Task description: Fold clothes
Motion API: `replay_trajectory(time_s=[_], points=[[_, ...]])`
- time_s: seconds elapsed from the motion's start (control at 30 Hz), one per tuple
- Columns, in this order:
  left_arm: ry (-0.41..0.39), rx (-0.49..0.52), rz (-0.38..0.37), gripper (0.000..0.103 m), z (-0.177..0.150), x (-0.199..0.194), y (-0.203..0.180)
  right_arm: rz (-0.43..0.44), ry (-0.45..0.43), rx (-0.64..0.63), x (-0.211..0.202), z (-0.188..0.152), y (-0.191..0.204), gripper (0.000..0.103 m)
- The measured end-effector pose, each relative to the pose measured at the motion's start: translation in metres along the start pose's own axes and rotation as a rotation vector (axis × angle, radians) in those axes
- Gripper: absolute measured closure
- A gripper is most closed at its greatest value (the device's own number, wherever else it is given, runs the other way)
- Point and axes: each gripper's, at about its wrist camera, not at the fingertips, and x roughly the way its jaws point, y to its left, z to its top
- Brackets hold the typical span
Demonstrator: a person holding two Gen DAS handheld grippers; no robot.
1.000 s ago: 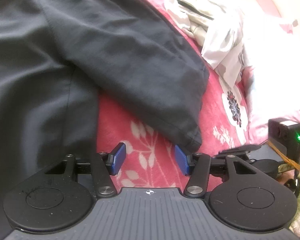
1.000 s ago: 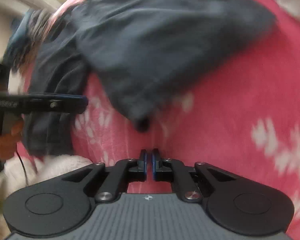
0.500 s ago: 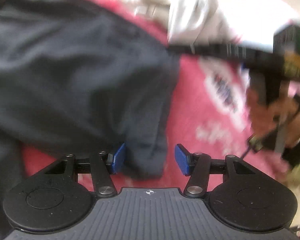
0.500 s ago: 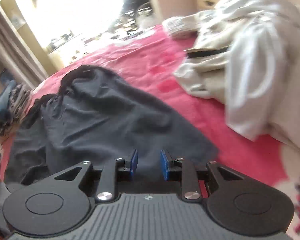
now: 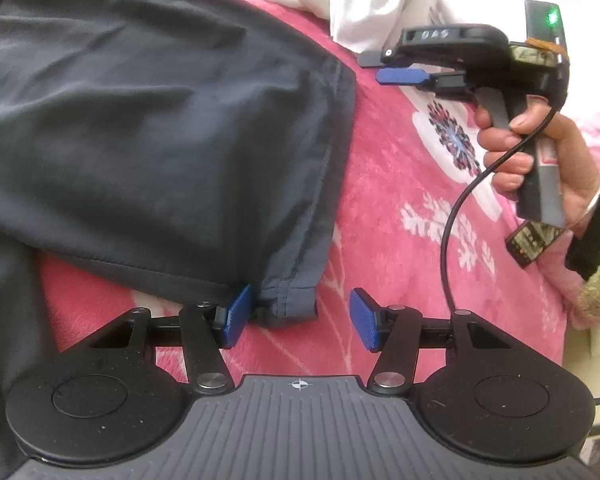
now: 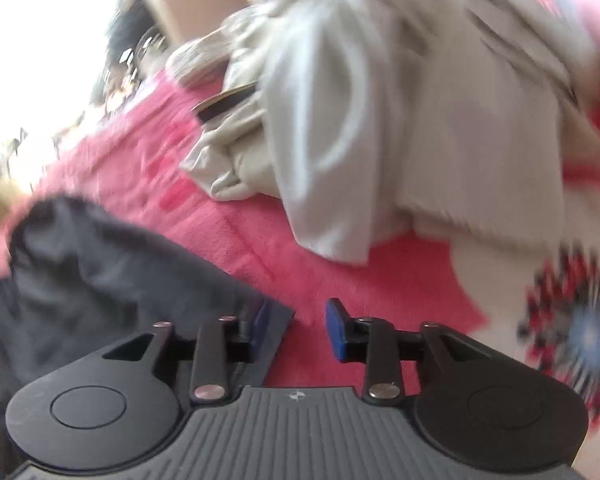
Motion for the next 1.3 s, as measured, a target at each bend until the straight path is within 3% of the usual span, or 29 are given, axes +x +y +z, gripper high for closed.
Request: replay_trajectory(time_s=[0.17, 0.27, 0.43, 0.57, 0.73, 0.97, 1.07, 1.13, 1.3], points=[[0.01, 0.061, 0.021, 0.049, -0.007, -0.002, -0.009, 0.051, 0.046, 0.158, 0.015, -0.009, -0.017, 0.061], [0.029, 0.05, 0.008, 0.049, -0.009, -0.003, -0.009, 0.059, 0.025, 0.218, 0.01, -0.013, -0.018, 0.061], [0.082, 0.008, -0.042, 0.049, -0.012, -0.008, -0.006, 0.017, 0.023, 0.196, -0.012, -0.033, -0.014, 0.061], [0.07, -0.052, -0.062, 0.049, -0.015, -0.024, -0.002, 0.052, 0.051, 0.202, -0.029, -0.052, -0.013, 0.061], [0.012, -0.17, -0.044, 0.049, -0.025, -0.06, 0.008, 0.112, 0.095, 0.056, -0.045, -0.069, 0.016, 0.061], [-0.123, -0.432, 0.055, 0.049, -0.068, -0.133, 0.045, 0.277, 0.157, -0.366, -0.042, -0.095, 0.1, 0.061], [-0.194, -0.558, 0.122, 0.049, -0.098, -0.172, 0.067, 0.261, 0.217, -0.489, -0.029, -0.115, 0.114, 0.061], [-0.244, -0.638, 0.158, 0.048, -0.12, -0.197, 0.082, 0.205, 0.255, -0.517, -0.025, -0.127, 0.105, 0.061], [-0.334, -0.776, 0.244, 0.047, -0.17, -0.249, 0.111, 0.149, 0.29, -0.393, -0.05, -0.127, 0.065, 0.061]])
